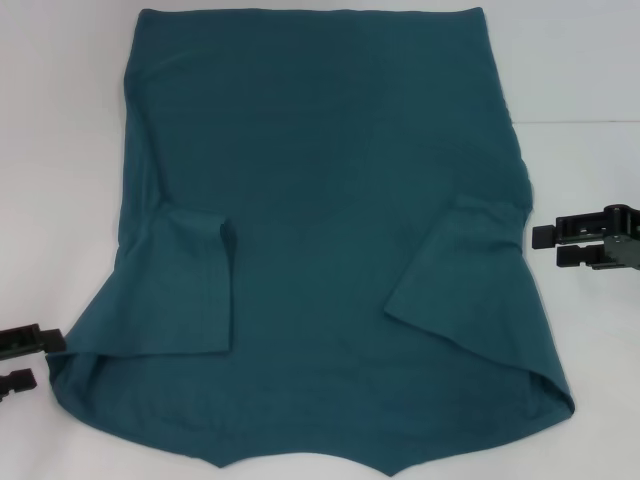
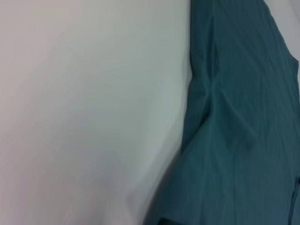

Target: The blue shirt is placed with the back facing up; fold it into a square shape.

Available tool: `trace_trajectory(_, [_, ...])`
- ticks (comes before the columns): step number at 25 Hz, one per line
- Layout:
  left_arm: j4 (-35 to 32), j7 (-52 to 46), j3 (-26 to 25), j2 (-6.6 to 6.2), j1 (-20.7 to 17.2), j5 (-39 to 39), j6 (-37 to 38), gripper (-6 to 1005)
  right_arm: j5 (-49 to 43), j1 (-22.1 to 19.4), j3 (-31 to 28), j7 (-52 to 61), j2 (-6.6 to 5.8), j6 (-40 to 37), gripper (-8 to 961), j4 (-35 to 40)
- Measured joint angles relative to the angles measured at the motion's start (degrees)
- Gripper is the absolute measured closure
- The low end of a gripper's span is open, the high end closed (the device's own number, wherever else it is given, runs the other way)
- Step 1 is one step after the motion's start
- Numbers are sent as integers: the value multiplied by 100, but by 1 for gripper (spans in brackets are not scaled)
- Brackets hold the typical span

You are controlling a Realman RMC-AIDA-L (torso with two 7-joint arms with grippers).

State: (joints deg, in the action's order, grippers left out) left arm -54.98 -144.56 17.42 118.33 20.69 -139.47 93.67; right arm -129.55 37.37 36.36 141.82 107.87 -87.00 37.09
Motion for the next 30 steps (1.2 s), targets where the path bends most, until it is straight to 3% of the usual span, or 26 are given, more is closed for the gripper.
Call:
trace_trajectory(7, [305, 2, 126, -22, 115, -7, -330, 244, 0, -10, -23, -54, 13, 45, 289, -21])
trace_trajectory(30, [446, 5, 531, 15, 122, -19, -711, 253, -1, -37, -78, -76, 6, 105, 290, -22])
